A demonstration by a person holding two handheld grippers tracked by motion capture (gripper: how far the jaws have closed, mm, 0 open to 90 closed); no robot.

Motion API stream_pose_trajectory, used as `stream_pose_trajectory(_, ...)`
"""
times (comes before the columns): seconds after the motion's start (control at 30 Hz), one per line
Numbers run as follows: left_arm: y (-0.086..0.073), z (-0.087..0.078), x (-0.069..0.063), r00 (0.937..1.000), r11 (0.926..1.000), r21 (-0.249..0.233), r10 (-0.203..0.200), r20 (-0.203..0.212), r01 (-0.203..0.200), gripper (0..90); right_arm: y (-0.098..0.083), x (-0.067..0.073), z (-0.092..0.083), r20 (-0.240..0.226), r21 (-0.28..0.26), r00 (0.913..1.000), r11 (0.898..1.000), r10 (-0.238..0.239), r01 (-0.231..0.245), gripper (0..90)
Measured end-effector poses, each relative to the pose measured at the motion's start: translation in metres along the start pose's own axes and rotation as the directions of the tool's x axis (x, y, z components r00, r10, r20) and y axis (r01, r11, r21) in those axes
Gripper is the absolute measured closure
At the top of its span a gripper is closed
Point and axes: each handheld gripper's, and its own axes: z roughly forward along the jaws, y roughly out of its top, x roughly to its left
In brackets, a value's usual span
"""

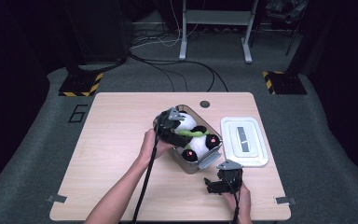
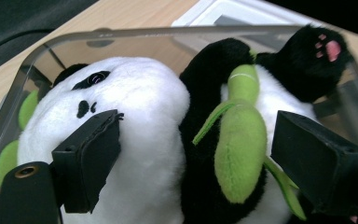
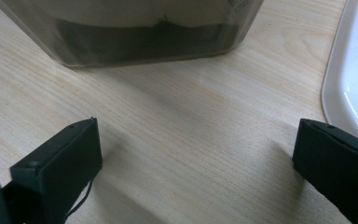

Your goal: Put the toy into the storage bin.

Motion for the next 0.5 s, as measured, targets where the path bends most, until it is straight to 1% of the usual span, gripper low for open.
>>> stream_pose_trajectory(0.07,0.001,0.005,0.0,0.9998,0.9992,0.035,0.019,-0.01,-0.019,15.5,0.0,0.0,0.0,-0.001,0.001,1.0,1.0,0.0,0.0,0.3)
stream_pose_trajectory(0.13,0.001,0.009,0.0,1.0,0.9984,0.056,0.006,-0.008,-0.005,15.2,0.0,0.0,0.0,-0.002,0.002,1.0,1.0,-0.005,0.005,0.3)
stream_pose_trajectory(0.2,0.001,0.012,0.001,1.0,0.9971,0.076,0.005,-0.008,-0.004,15.0,0.0,0.0,0.0,-0.004,0.003,1.0,1.0,-0.007,0.007,0.3)
stream_pose_trajectory(0.23,0.001,0.013,0.001,1.0,0.9968,0.08,0.0,-0.01,0.0,15.0,0.0,-0.001,-0.001,-0.007,0.006,0.9998,1.0,-0.017,0.017,0.3)
stream_pose_trajectory(0.27,0.001,0.013,0.001,0.9998,0.9967,0.082,0.004,-0.017,-0.003,14.9,0.0,-0.001,-0.001,-0.008,0.005,0.9998,1.0,-0.017,0.017,0.3)
stream_pose_trajectory(0.33,0.002,0.008,-0.001,0.9994,0.9979,0.065,0.013,-0.032,-0.01,15.6,0.0,-0.001,-0.001,-0.008,0.006,0.9998,1.0,-0.017,0.017,0.4)
stream_pose_trajectory(0.37,0.002,0.003,-0.002,0.9996,0.9989,0.047,0.007,-0.028,-0.006,15.5,0.0,-0.001,-0.001,-0.008,0.005,0.9998,1.0,-0.017,0.017,0.4)
stream_pose_trajectory(0.4,0.002,-0.003,-0.004,0.9997,0.9999,0.013,-0.006,-0.023,0.006,15.5,0.0,-0.001,-0.001,-0.008,0.005,0.9998,1.0,-0.016,0.016,0.5)
stream_pose_trajectory(0.43,0.002,-0.01,-0.006,0.9999,0.9999,-0.006,-0.009,-0.011,0.009,15.5,0.0,0.0,0.0,-0.003,0.002,1.0,1.0,-0.007,0.007,0.5)
stream_pose_trajectory(0.47,0.002,-0.014,-0.007,1.0,0.9998,-0.019,-0.005,-0.002,0.005,15.5,0.0,0.0,0.0,-0.003,0.002,1.0,1.0,-0.007,0.007,0.5)
stream_pose_trajectory(0.5,0.001,-0.021,-0.011,0.9998,0.9995,-0.03,-0.004,0.017,0.004,15.5,0.0,0.0,0.0,-0.003,0.002,1.0,1.0,-0.007,0.007,0.5)
